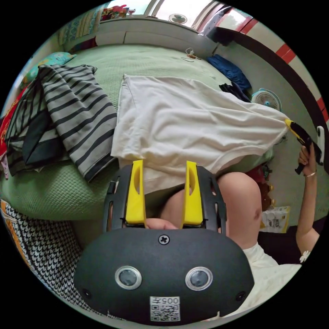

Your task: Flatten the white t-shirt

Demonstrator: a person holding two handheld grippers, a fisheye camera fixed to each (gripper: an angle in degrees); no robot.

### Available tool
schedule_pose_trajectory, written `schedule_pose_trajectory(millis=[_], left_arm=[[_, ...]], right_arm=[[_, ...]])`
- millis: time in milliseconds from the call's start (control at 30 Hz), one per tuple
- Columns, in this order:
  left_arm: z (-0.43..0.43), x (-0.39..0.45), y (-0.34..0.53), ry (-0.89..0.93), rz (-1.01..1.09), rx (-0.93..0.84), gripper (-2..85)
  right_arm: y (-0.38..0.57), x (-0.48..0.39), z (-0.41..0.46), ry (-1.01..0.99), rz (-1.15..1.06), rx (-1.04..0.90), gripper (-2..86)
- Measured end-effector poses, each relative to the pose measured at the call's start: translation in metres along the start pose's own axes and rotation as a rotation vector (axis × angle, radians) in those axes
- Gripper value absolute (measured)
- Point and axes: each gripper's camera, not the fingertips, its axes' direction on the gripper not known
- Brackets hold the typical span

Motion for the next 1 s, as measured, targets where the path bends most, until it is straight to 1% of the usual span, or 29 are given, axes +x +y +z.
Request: schedule_pose_trajectory(millis=[33, 67, 100, 200, 300, 433, 567, 633, 700, 800, 833, 900, 1000], left_arm=[[-0.001, 0.000, 0.000, -0.027, -0.016, -0.003, 11.8], [-0.005, 0.000, 0.001, -0.056, -0.023, -0.004, 8.1], [-0.010, 0.000, 0.002, -0.033, -0.016, 0.013, 4.7], [-0.024, -0.002, 0.003, -0.012, -0.003, 0.025, 0.6], [-0.052, -0.005, 0.000, 0.042, 0.009, 0.102, 0.0], [-0.086, -0.006, -0.014, 0.032, 0.028, 0.195, -0.3], [-0.121, -0.012, -0.061, 0.023, 0.049, 0.298, -0.3], [-0.131, -0.017, -0.094, -0.016, 0.059, 0.320, -0.4], [-0.140, -0.026, -0.147, -0.077, 0.044, 0.348, -0.3], [-0.147, -0.036, -0.209, -0.134, 0.006, 0.390, 0.0], [-0.147, -0.038, -0.218, -0.142, -0.010, 0.395, 0.1], [-0.140, -0.049, -0.243, -0.116, -0.077, 0.403, 0.8], [-0.127, -0.062, -0.242, -0.133, -0.134, 0.384, 3.3]], right_arm=[[-0.003, -0.002, -0.004, -0.001, -0.009, 0.011, -1.1], [-0.004, -0.002, -0.006, 0.001, -0.015, 0.014, -1.1], [-0.006, -0.003, -0.007, 0.005, -0.024, 0.014, -1.1], [-0.011, -0.002, -0.009, -0.013, -0.033, 0.020, -1.1], [-0.018, 0.002, -0.010, -0.036, -0.035, 0.030, -1.1], [-0.045, 0.007, -0.013, -0.096, -0.045, 0.076, -1.1], [-0.090, 0.005, -0.006, -0.065, -0.069, 0.126, -1.1], [-0.136, 0.003, 0.013, -0.023, -0.089, 0.136, -1.1], [-0.180, 0.003, 0.033, -0.006, -0.085, 0.132, -1.1], [-0.255, 0.009, 0.078, 0.032, -0.046, 0.126, -1.0], [-0.278, 0.014, 0.096, 0.040, 0.000, 0.128, -0.9], [-0.300, 0.023, 0.123, 0.027, 0.075, 0.121, -0.4], [-0.302, 0.035, 0.157, -0.016, 0.175, 0.119, 3.3]])
